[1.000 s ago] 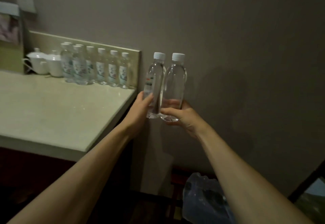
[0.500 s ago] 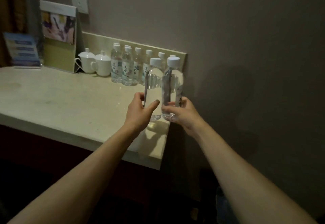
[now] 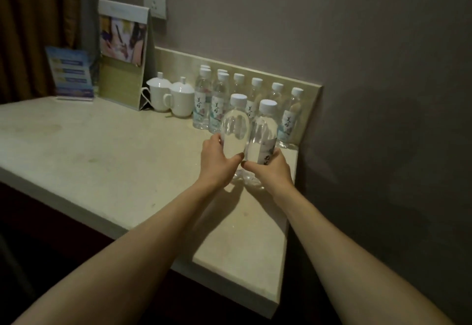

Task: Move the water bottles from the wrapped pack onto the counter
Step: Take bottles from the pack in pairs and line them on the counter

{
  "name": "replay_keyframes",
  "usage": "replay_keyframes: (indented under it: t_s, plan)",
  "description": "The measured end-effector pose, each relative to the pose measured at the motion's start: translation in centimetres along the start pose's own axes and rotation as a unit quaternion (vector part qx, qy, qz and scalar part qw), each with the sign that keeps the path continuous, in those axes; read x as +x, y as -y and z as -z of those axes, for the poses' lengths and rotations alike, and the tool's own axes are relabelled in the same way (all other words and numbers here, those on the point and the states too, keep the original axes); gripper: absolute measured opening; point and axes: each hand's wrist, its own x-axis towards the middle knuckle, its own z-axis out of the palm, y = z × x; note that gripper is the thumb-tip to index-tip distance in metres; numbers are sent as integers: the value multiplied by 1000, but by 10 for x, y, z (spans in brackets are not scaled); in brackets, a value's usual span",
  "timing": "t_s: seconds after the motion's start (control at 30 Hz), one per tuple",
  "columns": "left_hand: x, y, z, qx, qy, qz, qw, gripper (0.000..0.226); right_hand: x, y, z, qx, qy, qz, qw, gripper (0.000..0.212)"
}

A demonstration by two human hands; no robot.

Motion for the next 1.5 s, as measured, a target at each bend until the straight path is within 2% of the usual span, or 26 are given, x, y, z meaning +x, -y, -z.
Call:
replay_keyframes:
  t_s: [0.07, 0.2, 0.27, 0.57, 0.7, 0.83, 1.0, 1.1, 1.17, 1.23, 1.37, 1.5]
  plan:
    - [20, 4, -8, 31, 2, 4, 1000, 40, 18, 0, -6, -11, -7, -6, 1000, 65]
    - [52, 12, -25, 42, -14, 30, 999, 61, 55, -5, -13, -34, -30, -9, 999, 61]
    - [62, 15, -32, 35, -38, 25, 998, 61, 70, -6, -18, -50, -37, -10, 998, 60]
    - [100, 28, -50, 13, -48, 9, 999, 56, 103, -3, -43, -124, -86, 2, 989, 105]
    - [112, 38, -52, 27, -23, -18, 999, 53, 107, -6, -45, -155, -92, 21, 983, 98]
    - [119, 49, -46, 30, -1, -82, 996, 50, 115, 0, -45, -164, -89, 19, 982, 95]
    - [131, 59, -34, 84, 39, -146, 985, 50, 114, 6, -51, -139, -85, 8, 987, 98]
    - [143, 62, -21, 117, 112, -186, 969, 44, 114, 9, -55, -126, -102, -2, 987, 94]
    - [149, 66, -13, 99, 169, -204, 959, 35, 113, 11, -57, -127, -111, -8, 986, 97]
    - [152, 70, -9, 82, 201, -198, 956, 36, 111, 12, -57, -121, -99, -12, 988, 97]
    - [147, 67, -14, 102, 135, -158, 973, 53, 105, 10, -56, -69, -91, -29, 993, 71]
    - [146, 61, -21, 137, 102, -138, 976, 58, 108, 18, -61, -107, -123, -26, 986, 64]
